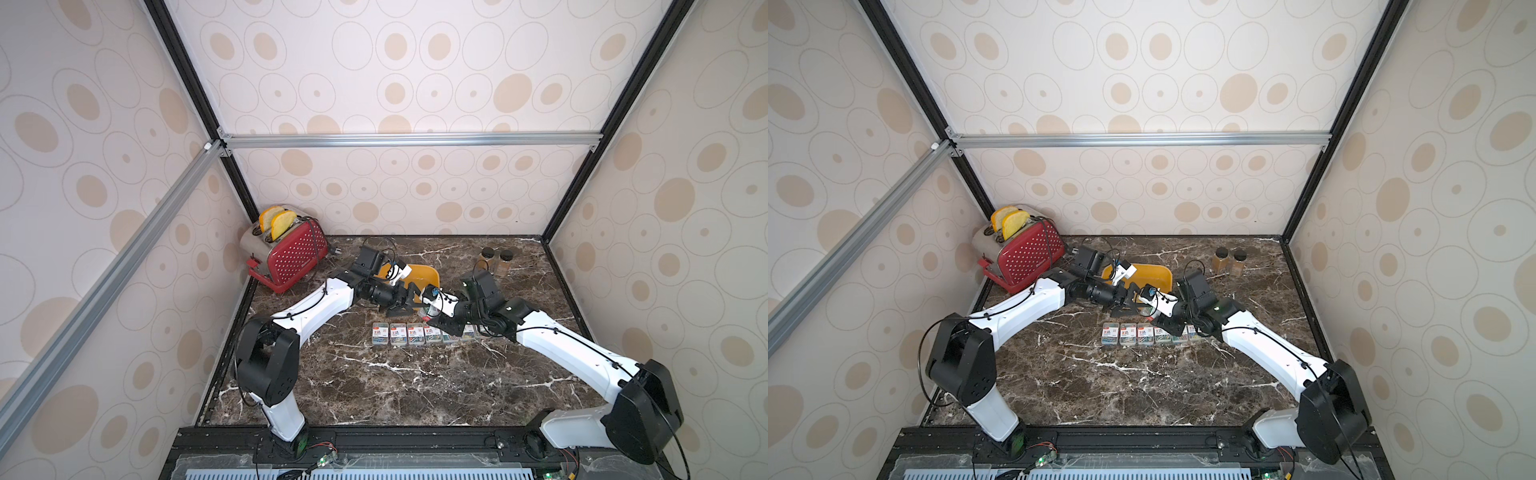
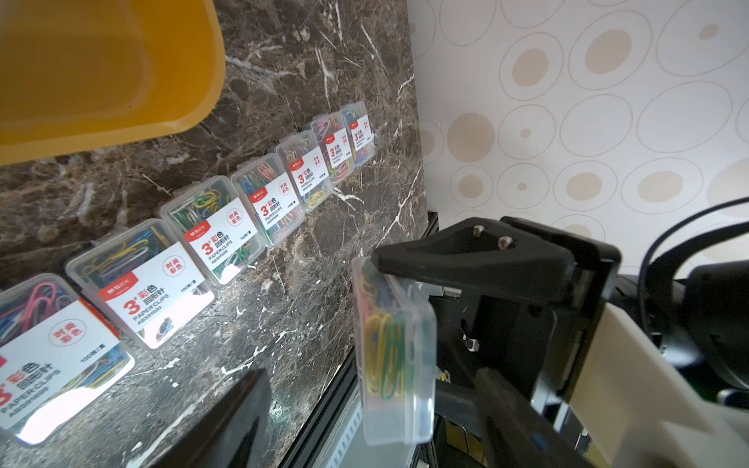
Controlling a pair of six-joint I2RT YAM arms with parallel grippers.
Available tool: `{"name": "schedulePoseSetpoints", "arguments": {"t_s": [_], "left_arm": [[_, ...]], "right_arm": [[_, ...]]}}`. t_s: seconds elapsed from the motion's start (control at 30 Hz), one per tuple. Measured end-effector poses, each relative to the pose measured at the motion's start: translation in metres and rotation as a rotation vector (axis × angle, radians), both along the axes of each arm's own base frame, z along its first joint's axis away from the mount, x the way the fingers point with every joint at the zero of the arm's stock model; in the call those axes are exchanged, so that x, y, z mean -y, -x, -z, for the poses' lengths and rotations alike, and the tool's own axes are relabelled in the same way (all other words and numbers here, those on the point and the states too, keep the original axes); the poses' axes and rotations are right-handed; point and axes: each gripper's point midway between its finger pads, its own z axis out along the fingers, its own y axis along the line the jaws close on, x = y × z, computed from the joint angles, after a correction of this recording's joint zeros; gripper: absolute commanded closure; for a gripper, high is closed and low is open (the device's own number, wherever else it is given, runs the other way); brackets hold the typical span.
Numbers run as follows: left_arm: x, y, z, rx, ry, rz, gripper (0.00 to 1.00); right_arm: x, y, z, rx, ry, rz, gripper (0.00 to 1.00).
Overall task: Take the paper clips out of the storage box
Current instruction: Place the boxed paper clips at the center of the board.
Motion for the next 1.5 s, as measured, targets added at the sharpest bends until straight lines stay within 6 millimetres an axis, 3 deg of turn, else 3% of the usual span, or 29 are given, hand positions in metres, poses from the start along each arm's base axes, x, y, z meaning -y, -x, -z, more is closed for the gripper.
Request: {"name": "schedulePoseSetpoints", "arguments": {"t_s": [0.13,0.33,0.5,0.73,0.87,0.93,1.0,1.1,1.27,1.3,1.5], "left_arm": [[0.003,0.002,-0.001,0.000,0.009,0.012,0.26],[0.008,0.002,-0.002,-0.003,0.017,0.023,0.43],[0.014,0.003,0.003,-0.022,0.018,0.041,0.51],[0.019,0.003,0.006,-0.046,0.010,0.047,0.91],[0.019,0.003,0.006,-0.048,0.010,0.048,1.00],[0.019,0.003,0.006,-0.048,0.012,0.049,1.00],[0.019,0.003,0.006,-0.047,0.013,0.050,1.00],[0.020,0.003,0.004,-0.040,0.018,0.053,1.00],[0.017,-0.004,0.001,0.017,0.025,0.040,1.00],[0.014,-0.005,0.000,0.029,0.027,0.032,1.00],[-0.001,-0.011,-0.010,0.101,0.063,-0.030,1.00]], "right_arm": [[-0.001,0.001,0.000,-0.004,-0.004,-0.005,1.00],[-0.002,0.002,-0.003,-0.005,-0.011,-0.011,1.00],[-0.004,0.003,-0.005,-0.009,-0.016,-0.020,1.00],[-0.002,0.005,0.001,-0.019,0.007,-0.023,1.00],[-0.002,0.004,0.001,-0.018,0.013,-0.017,0.94],[-0.002,0.004,0.000,-0.020,0.016,-0.011,0.85],[-0.001,0.004,0.000,-0.023,0.019,-0.001,0.59],[0.000,0.003,-0.002,-0.030,0.028,0.020,0.33],[0.011,-0.008,-0.024,-0.049,-0.026,0.127,0.04],[0.016,-0.010,-0.035,-0.048,-0.053,0.159,0.00],[0.045,-0.024,-0.106,-0.065,-0.256,0.321,0.00]]}}
